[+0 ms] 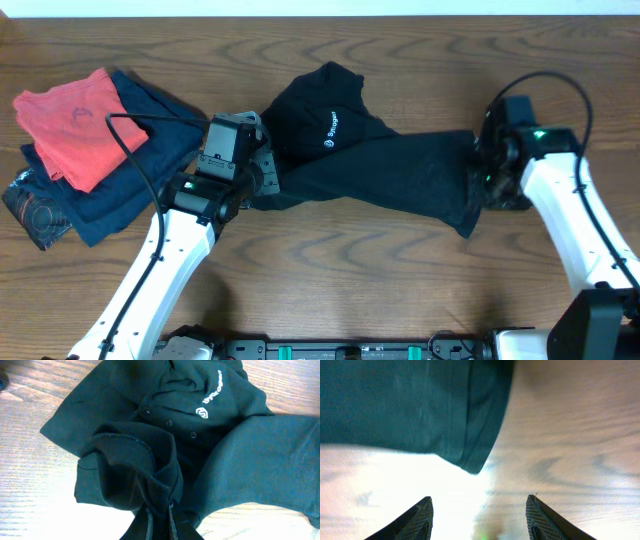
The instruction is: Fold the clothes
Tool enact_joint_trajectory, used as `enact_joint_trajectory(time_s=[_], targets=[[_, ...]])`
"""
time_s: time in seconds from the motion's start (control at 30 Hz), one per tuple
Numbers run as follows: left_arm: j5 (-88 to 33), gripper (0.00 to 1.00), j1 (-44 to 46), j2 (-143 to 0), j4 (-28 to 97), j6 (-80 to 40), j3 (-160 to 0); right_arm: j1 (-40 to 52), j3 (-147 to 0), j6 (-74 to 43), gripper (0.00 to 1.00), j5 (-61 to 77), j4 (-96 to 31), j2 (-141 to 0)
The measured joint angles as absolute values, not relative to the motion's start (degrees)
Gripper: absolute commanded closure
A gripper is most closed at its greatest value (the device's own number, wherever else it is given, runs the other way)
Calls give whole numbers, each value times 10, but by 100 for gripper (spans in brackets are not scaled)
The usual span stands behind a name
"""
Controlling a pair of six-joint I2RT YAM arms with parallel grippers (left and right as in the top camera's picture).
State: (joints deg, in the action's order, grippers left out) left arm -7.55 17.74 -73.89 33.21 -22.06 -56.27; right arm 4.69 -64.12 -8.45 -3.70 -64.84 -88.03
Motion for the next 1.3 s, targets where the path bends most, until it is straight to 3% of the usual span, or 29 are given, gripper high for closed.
enact_joint_trajectory(time_s=[0.13,0.53,0.63,0.87,1.1,1.13,1.17,1.2,1.27,1.3], targets=[[-76,93,177,-739,332,-221,-563,60,-579,-84,25,-28,-598,-881],[-76,92,177,-739,336,-221,-563,60,-472,-80,24,-21,-431,-882],[-76,92,177,-739,336,-221,-563,60,-455,-78,36,-20,-402,-882],[-76,92,177,-739,337,-221,-563,60,-446,-76,99,-19,-387,-882],[-76,92,177,-739,337,-221,-563,60,-446,-79,99,-18,-389,-882],[-76,92,177,-739,337,-221,-563,60,-446,-80,92,-18,-389,-882],[-76,92,177,-739,337,-221,-563,60,-446,-81,62,-17,-390,-882],[-76,91,177,-739,337,-221,-563,60,-446,-85,47,-17,-391,-882],[-76,92,177,-739,337,-221,-563,60,-446,-85,33,-17,-394,-882],[-76,92,177,-739,337,-221,-563,60,-446,-85,31,-17,-394,-882]])
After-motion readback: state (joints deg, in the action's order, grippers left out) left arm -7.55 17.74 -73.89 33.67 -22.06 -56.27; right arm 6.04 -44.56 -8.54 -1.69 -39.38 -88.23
